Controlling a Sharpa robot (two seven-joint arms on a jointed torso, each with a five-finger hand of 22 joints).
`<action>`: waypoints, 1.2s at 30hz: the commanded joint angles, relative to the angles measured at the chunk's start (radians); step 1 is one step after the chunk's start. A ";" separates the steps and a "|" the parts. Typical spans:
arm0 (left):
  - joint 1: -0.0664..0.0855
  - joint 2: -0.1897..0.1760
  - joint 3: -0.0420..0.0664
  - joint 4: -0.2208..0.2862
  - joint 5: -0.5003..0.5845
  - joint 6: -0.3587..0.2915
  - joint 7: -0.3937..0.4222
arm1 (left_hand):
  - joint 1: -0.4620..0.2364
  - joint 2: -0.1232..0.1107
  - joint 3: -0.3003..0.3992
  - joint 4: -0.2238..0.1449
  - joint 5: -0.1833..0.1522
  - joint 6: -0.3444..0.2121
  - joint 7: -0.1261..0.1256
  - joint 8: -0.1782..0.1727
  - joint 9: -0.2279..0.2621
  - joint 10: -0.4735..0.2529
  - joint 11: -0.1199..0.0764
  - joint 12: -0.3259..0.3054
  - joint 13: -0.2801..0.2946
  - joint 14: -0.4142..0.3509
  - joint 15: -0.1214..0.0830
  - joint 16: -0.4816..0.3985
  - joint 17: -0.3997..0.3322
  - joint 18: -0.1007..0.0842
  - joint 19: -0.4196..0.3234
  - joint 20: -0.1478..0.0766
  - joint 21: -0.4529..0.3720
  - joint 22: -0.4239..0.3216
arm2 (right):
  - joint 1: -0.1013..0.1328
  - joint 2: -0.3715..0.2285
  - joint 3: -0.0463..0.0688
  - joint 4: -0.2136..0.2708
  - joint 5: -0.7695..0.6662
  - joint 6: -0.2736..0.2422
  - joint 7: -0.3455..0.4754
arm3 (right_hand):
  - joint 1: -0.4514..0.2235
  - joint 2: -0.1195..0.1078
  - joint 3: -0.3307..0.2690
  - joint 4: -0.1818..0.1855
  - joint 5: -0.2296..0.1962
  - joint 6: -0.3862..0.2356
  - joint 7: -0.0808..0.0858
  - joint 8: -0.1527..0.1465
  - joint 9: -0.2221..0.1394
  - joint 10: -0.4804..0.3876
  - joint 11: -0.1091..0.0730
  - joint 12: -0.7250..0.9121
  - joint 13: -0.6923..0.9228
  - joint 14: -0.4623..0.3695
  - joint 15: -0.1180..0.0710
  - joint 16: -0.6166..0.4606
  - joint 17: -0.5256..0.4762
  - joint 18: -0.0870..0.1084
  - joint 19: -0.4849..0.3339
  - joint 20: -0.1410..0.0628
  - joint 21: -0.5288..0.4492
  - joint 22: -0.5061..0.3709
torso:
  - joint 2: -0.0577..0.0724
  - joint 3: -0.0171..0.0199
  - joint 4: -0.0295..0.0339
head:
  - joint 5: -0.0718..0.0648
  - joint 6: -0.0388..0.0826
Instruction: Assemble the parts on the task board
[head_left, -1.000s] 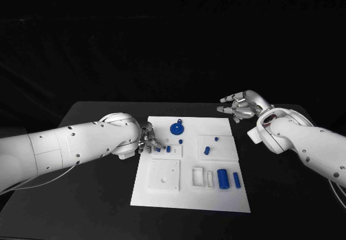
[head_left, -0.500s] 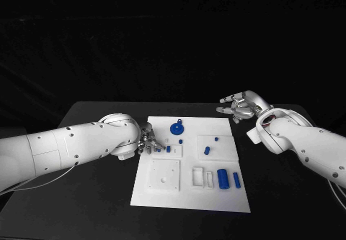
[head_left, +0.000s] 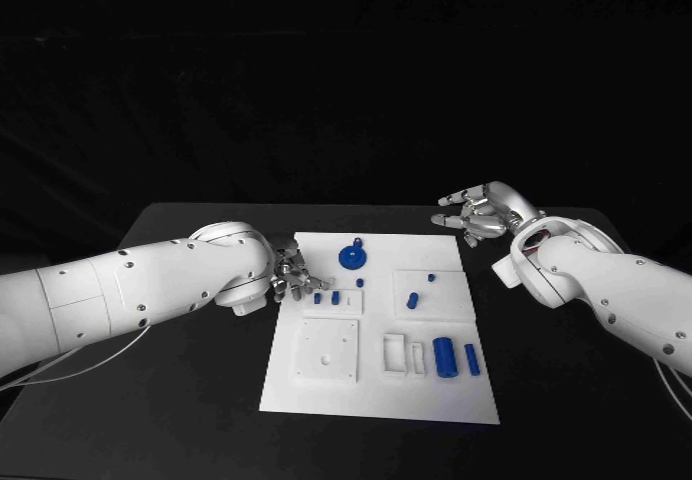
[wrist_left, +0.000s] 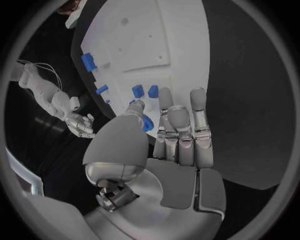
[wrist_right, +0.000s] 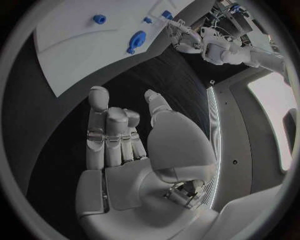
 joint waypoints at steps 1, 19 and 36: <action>0.000 -0.005 0.007 0.006 0.122 -0.058 0.032 | 0.002 -0.005 0.000 0.004 -0.002 -0.027 0.011 -0.014 -0.044 0.032 0.012 -0.015 -0.003 -0.004 0.006 0.000 0.001 -0.015 0.004 0.002 -0.006 0.013 | -0.002 0.001 0.000 -0.001 0.001 0.016 0.009 | -0.009 0.000 -0.004 0.001 0.005 -0.012 0.000 -0.004 -0.001 -0.005 0.000 -0.004 -0.001 0.003 0.001 -0.004 -0.001 0.012 0.041 0.004 -0.005 -0.001 | -0.001 0.0003 0.0007 | -0.002 0.000; 0.001 -0.014 0.025 0.025 0.251 -0.247 0.424 | 0.317 0.082 0.115 -0.295 -0.233 -0.018 0.074 -0.006 -0.586 -0.180 0.085 -0.314 -0.017 -0.139 0.081 -0.118 -0.110 0.025 -0.077 0.076 -0.124 -0.023 | -0.007 0.001 0.000 -0.003 0.002 0.013 0.012 | -0.008 0.002 -0.004 0.002 0.005 0.002 -0.001 -0.003 0.000 -0.007 0.000 -0.007 -0.005 0.002 0.001 -0.008 -0.005 0.014 0.040 0.005 -0.011 -0.004 | -0.001 0.0014 0.0005 | -0.006 0.007; 0.001 0.078 0.006 -0.039 -0.134 -0.275 0.666 | 0.276 0.075 0.183 -0.443 -0.275 0.037 0.089 -0.118 -0.672 -0.239 0.125 -0.432 -0.019 -0.051 0.098 -0.162 -0.167 0.074 -0.055 0.095 -0.068 0.019 | -0.007 -0.001 0.000 -0.006 0.049 -0.003 0.039 | 0.009 -0.005 0.051 -0.012 0.006 0.009 0.000 -0.002 0.000 -0.015 0.000 -0.453 -0.516 0.011 0.010 -0.498 -0.286 -0.021 0.019 0.017 -0.315 -0.470 | 0.001 0.0008 -0.0002 | -0.020 0.021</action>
